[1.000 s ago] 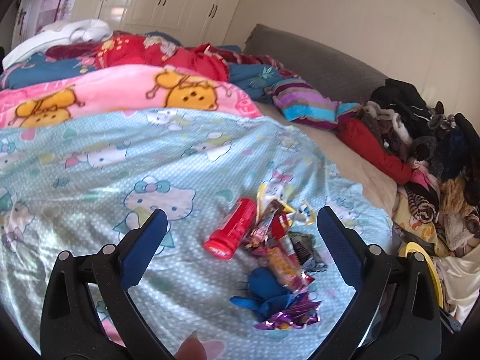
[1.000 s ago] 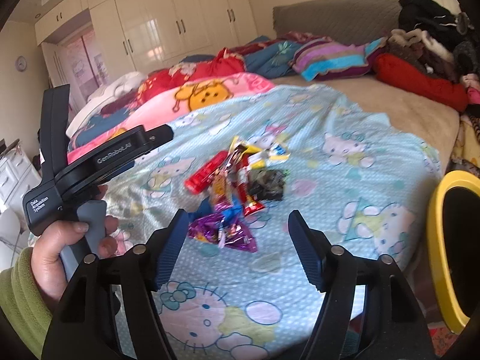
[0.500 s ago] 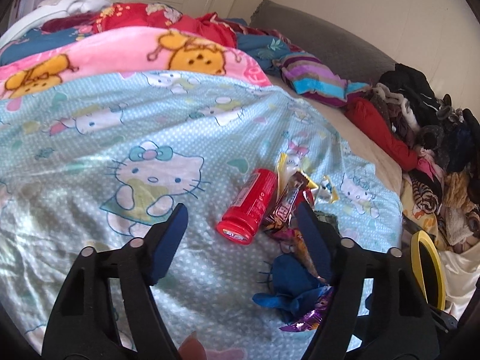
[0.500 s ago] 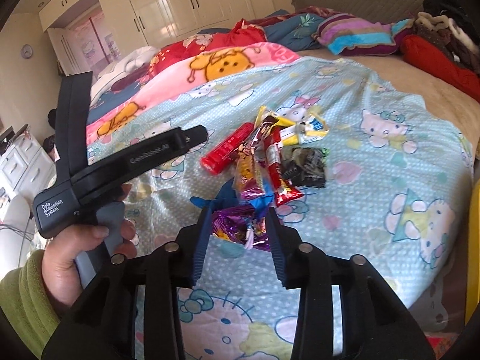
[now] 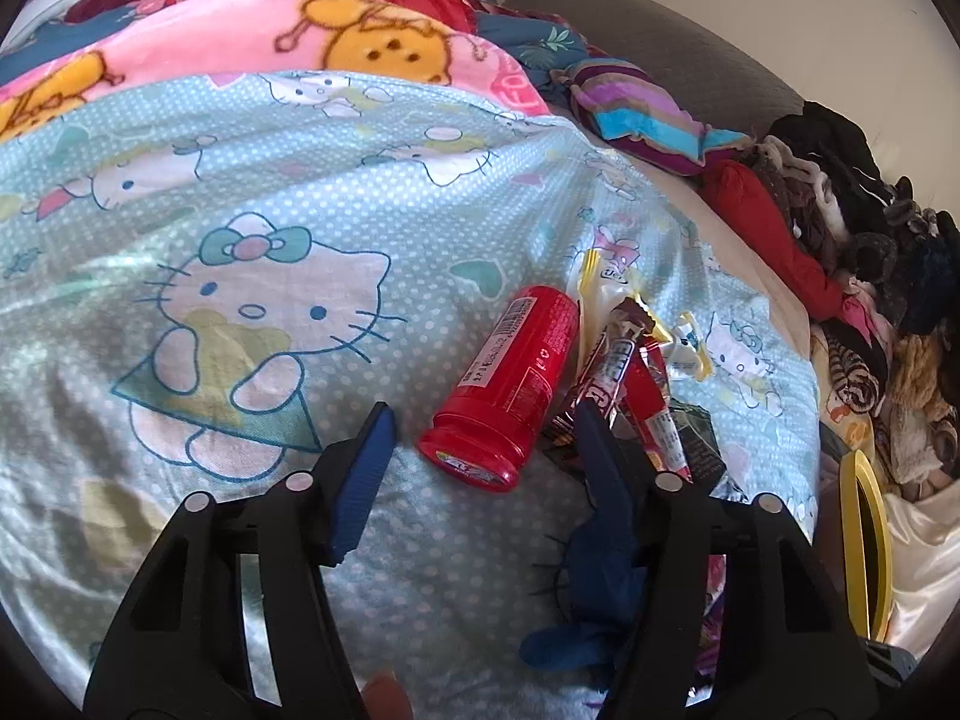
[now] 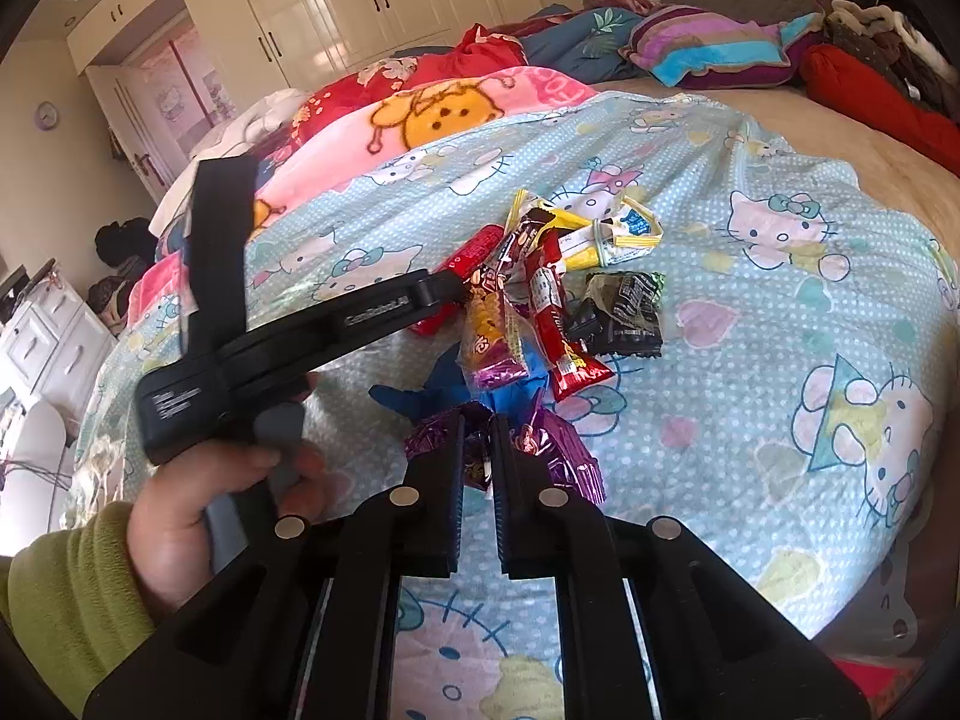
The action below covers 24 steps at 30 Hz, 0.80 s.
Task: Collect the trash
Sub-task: 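Lower the right tool onto the purple candy wrapper and close it, then close the left tool on the red bottle while the right tool holds the purple wrapper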
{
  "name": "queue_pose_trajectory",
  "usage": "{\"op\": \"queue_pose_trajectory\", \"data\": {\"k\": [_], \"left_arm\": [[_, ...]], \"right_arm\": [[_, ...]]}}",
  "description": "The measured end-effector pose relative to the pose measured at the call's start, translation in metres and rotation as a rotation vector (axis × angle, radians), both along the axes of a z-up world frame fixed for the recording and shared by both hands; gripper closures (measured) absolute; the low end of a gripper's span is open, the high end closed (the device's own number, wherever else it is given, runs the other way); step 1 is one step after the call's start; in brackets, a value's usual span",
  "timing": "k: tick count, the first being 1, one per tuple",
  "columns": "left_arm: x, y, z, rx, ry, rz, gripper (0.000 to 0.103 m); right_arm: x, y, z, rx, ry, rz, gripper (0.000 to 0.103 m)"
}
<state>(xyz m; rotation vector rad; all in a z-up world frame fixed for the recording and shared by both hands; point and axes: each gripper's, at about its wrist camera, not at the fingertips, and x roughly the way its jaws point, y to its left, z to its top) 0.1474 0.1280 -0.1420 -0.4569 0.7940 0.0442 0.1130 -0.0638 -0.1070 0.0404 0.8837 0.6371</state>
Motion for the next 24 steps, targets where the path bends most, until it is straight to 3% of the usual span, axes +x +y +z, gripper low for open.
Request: {"op": "queue_pose_trajectory", "data": {"k": [5, 15, 24], "left_arm": [[0.003, -0.004, -0.002, 0.013, 0.009, -0.014, 0.068], [-0.014, -0.007, 0.007, 0.028, -0.023, 0.009, 0.071], [-0.041, 0.002, 0.032, 0.033, -0.082, 0.046, 0.073]], "right_arm": [[-0.001, -0.008, 0.000, 0.020, 0.013, -0.023, 0.095], [-0.008, -0.021, 0.007, 0.033, -0.003, -0.044, 0.096], [-0.016, -0.028, 0.014, 0.044, -0.027, -0.044, 0.096]]}}
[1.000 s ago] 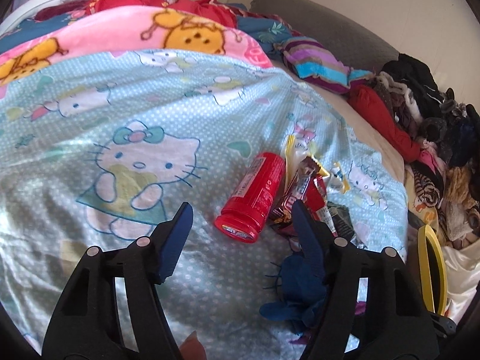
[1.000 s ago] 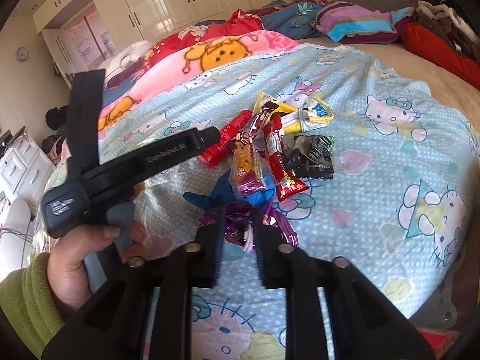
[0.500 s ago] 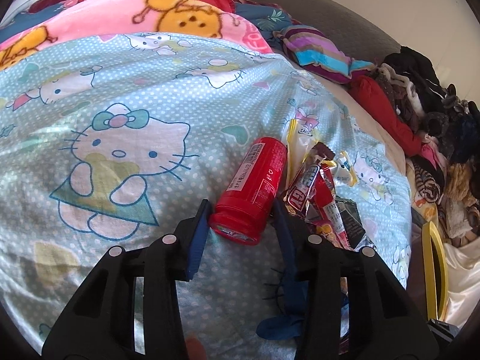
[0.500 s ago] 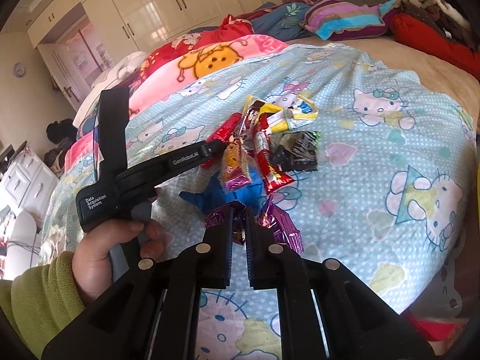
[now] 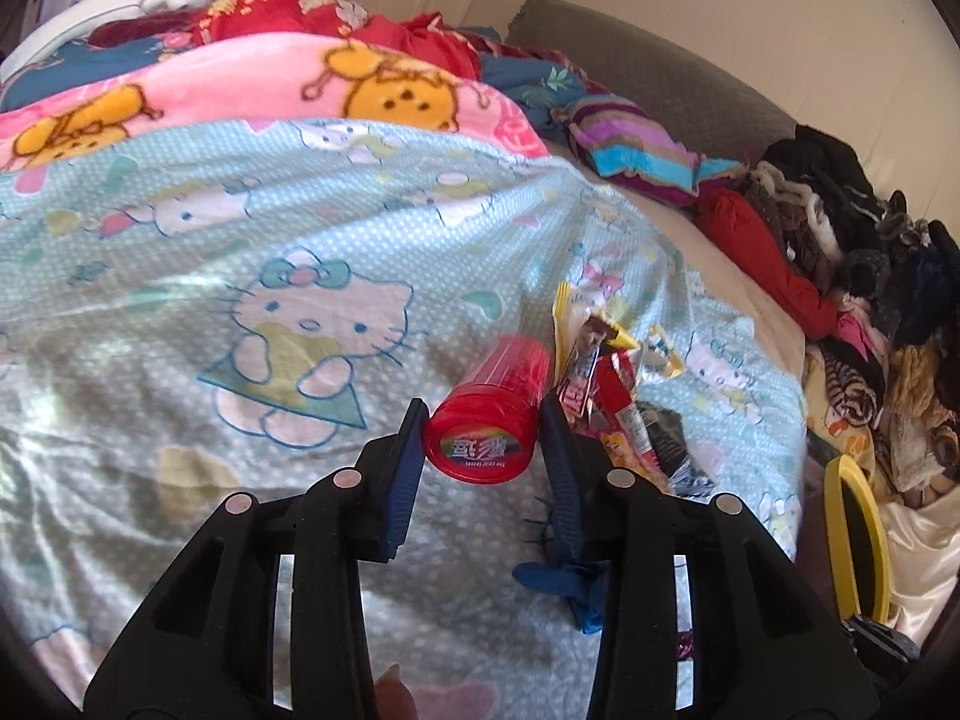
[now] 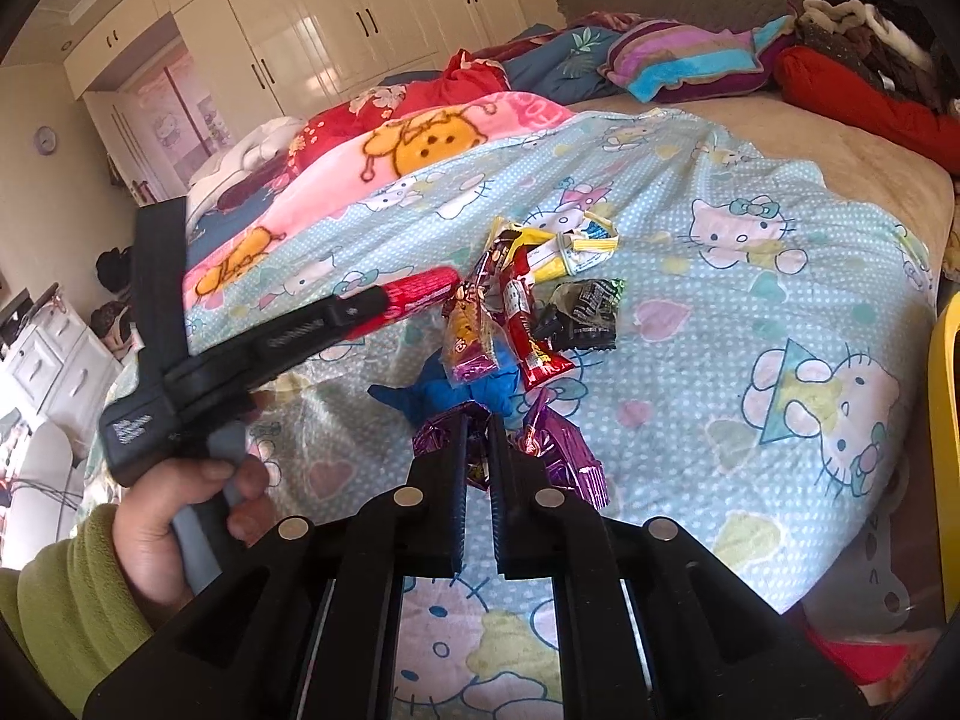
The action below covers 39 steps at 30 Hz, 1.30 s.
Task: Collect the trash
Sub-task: 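Close the left tool on the red bottle while the right tool holds the purple wrapper, then carry the red bottle and purple wrapper in both tools over the yellow-rimmed bin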
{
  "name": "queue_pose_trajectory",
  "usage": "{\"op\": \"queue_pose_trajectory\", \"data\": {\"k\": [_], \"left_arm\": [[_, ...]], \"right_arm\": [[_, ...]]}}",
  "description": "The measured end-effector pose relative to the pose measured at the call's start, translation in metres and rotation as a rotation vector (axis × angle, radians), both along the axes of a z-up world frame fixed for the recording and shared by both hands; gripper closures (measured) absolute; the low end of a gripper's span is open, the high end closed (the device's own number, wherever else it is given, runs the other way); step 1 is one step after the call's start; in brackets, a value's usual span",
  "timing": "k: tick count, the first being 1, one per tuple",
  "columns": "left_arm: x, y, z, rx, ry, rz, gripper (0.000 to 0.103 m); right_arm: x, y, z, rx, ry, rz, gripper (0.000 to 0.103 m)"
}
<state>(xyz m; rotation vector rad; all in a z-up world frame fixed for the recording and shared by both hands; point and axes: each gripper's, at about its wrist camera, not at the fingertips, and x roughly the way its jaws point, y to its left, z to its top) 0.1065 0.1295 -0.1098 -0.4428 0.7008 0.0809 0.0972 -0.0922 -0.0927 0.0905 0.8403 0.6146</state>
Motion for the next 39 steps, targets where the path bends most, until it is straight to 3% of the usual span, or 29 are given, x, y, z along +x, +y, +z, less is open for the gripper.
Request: {"op": "queue_pose_trajectory", "data": {"k": [18, 39], "left_arm": [[-0.019, -0.026, 0.060, 0.030, -0.137, -0.079, 0.074], [-0.021, -0.086, 0.085, 0.044, -0.188, -0.215, 0.074]], "right_arm": [[-0.005, -0.022, 0.021, 0.037, -0.040, -0.038, 0.097], [0.008, -0.080, 0.050, 0.094, -0.097, -0.187, 0.097]]}}
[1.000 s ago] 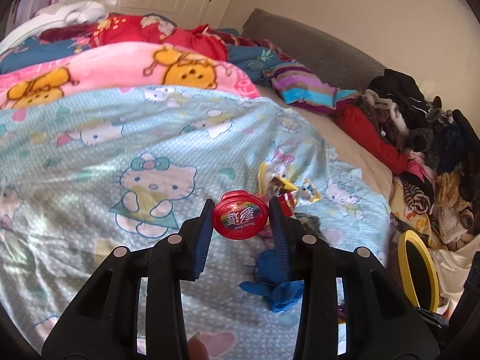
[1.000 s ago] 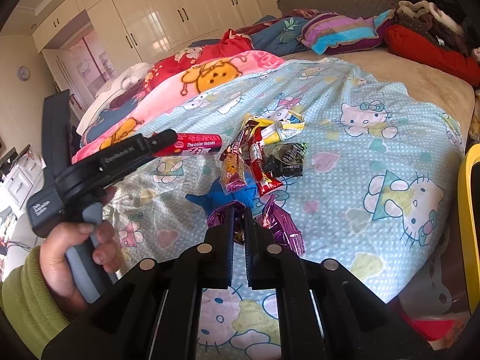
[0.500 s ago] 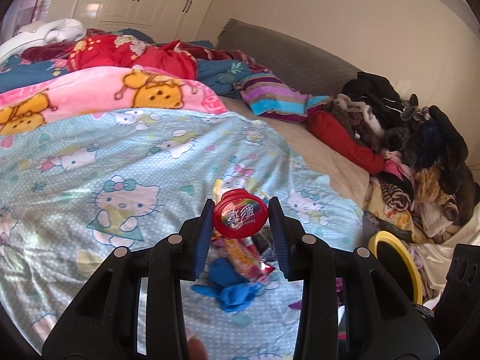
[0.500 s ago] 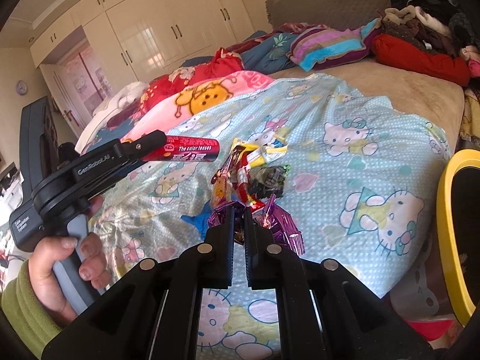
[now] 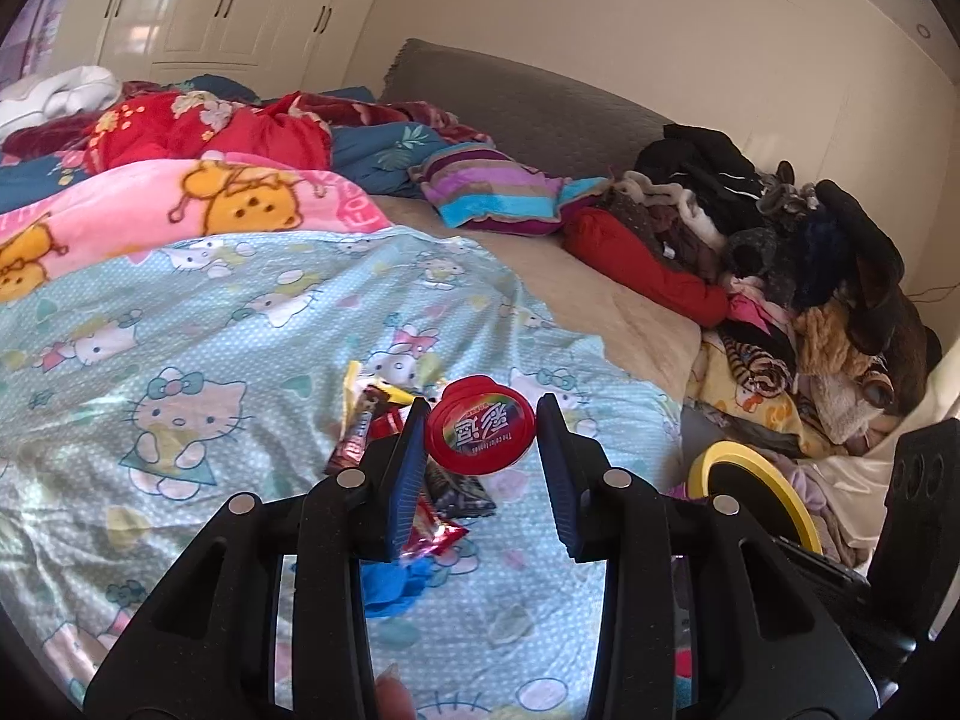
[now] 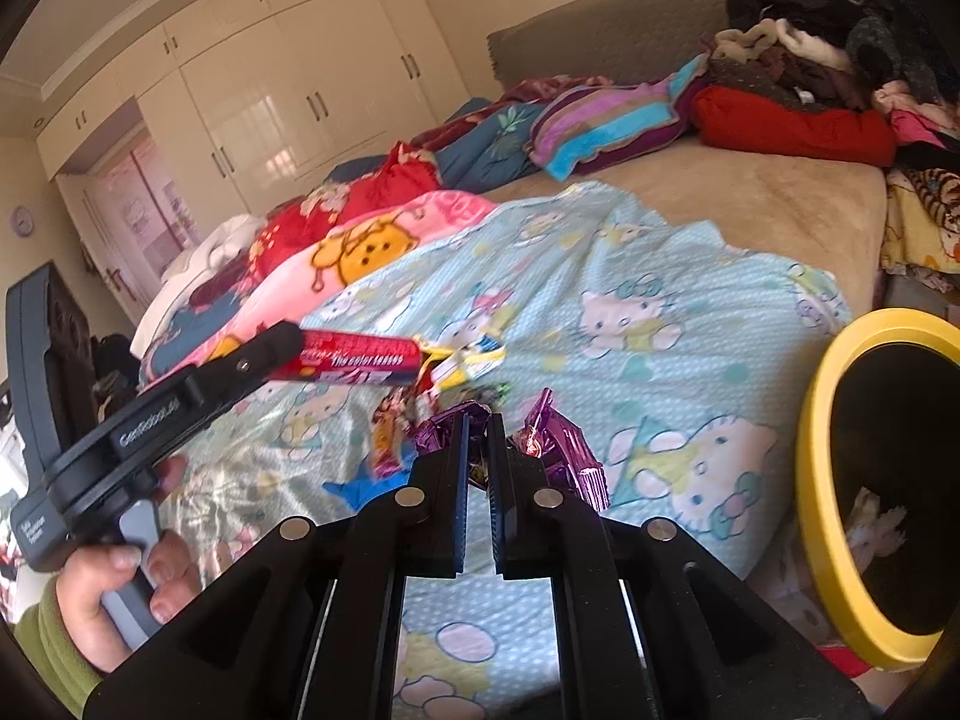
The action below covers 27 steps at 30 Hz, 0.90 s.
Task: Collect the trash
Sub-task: 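Carry the red bottle and purple wrapper in both tools over the yellow-rimmed bin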
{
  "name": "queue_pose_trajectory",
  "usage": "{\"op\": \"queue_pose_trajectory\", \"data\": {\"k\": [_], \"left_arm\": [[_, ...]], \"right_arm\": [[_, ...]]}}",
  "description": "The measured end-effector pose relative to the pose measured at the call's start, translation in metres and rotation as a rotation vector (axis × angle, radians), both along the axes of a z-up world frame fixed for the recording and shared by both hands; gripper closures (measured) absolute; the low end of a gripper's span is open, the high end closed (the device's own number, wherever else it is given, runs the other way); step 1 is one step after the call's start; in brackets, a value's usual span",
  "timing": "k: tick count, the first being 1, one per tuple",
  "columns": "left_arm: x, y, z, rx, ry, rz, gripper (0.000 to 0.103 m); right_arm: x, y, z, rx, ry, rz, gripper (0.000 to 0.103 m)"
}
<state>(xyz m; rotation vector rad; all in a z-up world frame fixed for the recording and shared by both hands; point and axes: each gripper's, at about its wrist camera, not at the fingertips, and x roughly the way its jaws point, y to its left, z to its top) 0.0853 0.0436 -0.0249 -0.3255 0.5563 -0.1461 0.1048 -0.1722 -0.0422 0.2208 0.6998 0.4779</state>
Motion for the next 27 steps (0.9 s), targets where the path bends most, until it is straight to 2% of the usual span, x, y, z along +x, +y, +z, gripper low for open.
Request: {"op": "queue_pose_trajectory", "data": {"k": [27], "left_arm": [[0.000, -0.076, 0.015, 0.050, -0.038, -0.160, 0.074]], "right_arm": [[0.016, -0.100, 0.013, 0.102, -0.017, -0.234, 0.097]]}}
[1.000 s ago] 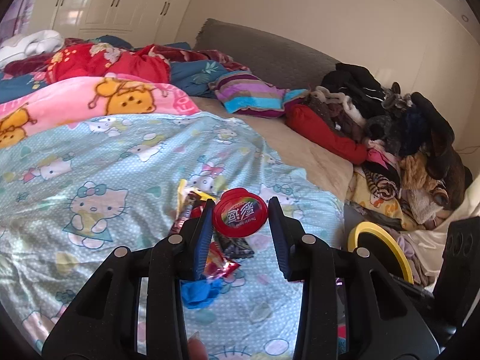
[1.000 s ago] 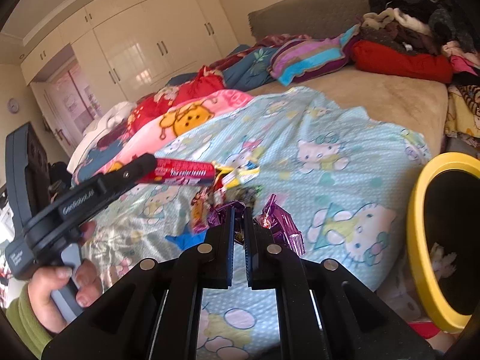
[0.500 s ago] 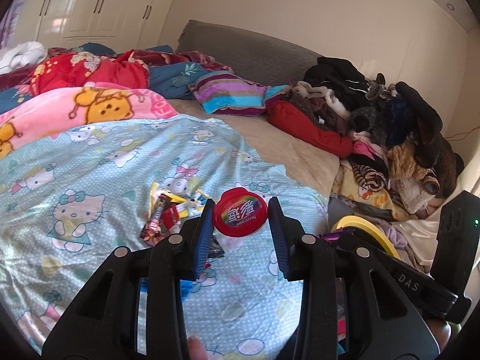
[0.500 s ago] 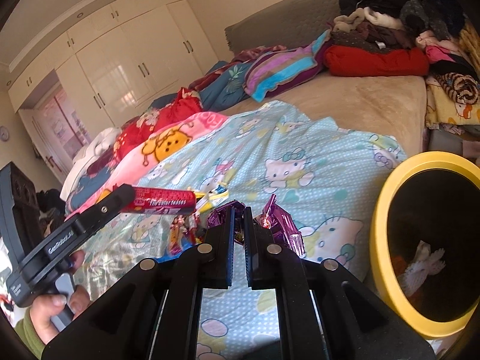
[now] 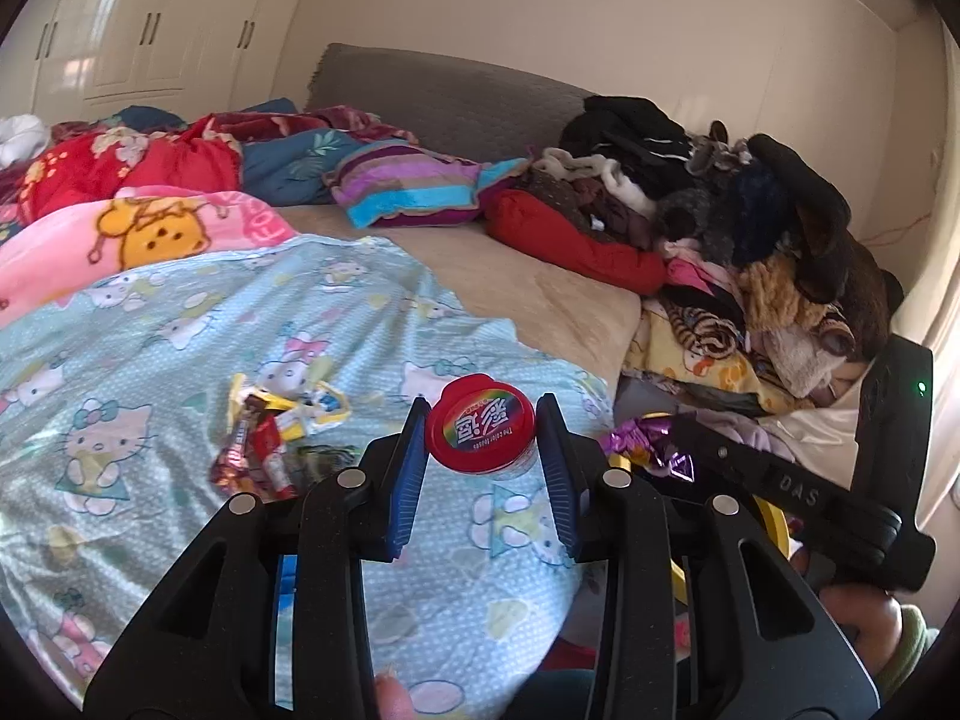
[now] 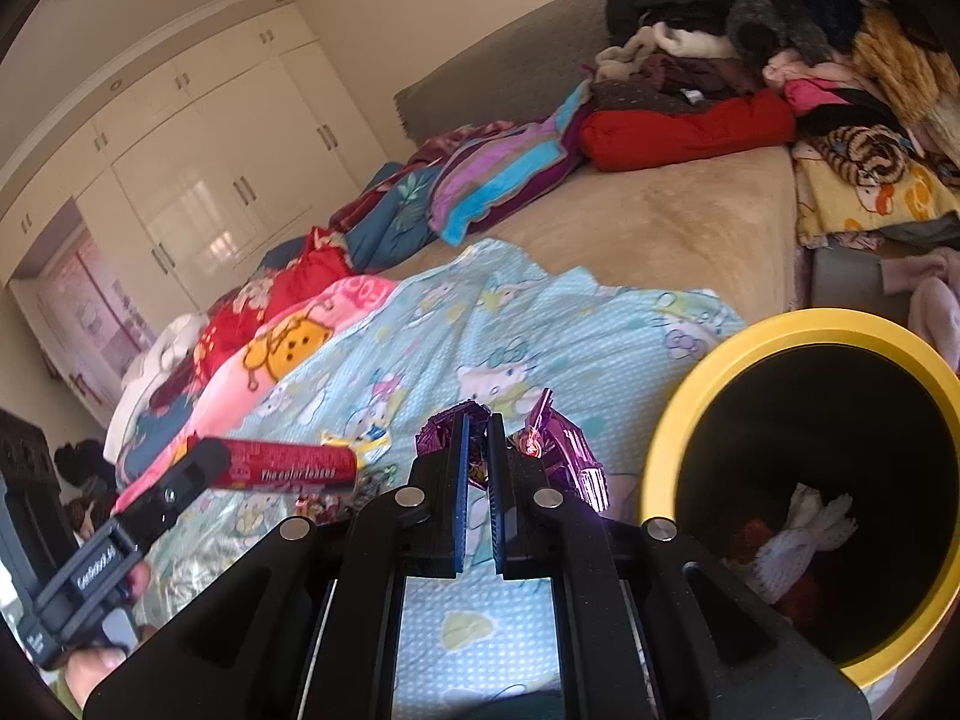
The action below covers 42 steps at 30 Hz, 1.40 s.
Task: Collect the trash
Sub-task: 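Carry the red bottle and purple wrapper in both tools over the yellow-rimmed bin, then open both tools to drop the bottle and wrapper into the bin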
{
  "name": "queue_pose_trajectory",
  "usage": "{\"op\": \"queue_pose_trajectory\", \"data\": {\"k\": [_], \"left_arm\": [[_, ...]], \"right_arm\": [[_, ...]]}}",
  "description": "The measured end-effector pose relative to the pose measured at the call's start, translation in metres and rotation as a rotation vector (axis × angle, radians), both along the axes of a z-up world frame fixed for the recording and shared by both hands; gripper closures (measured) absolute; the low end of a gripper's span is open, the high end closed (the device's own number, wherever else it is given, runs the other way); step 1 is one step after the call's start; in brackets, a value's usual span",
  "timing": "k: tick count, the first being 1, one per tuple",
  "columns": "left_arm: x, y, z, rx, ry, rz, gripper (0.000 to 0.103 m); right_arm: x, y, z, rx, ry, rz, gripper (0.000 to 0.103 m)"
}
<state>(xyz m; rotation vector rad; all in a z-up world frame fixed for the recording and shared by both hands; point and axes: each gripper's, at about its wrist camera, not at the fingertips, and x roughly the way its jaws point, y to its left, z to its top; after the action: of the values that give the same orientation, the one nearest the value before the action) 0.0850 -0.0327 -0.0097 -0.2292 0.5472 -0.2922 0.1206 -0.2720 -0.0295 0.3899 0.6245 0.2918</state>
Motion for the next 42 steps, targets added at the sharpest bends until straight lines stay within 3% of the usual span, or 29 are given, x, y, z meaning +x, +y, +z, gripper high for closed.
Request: {"op": "queue_pose_trajectory", "data": {"k": [23, 42], "left_arm": [[-0.003, -0.084, -0.001, 0.041, -0.025, -0.186, 0.075], [-0.002, -0.134, -0.013, 0.072, -0.015, -0.296, 0.075]], "right_arm": [[-0.002, -0.095, -0.003, 0.056, 0.014, -0.218, 0.097], [-0.006, -0.139, -0.009, 0.015, 0.023, -0.340, 0.097]]}}
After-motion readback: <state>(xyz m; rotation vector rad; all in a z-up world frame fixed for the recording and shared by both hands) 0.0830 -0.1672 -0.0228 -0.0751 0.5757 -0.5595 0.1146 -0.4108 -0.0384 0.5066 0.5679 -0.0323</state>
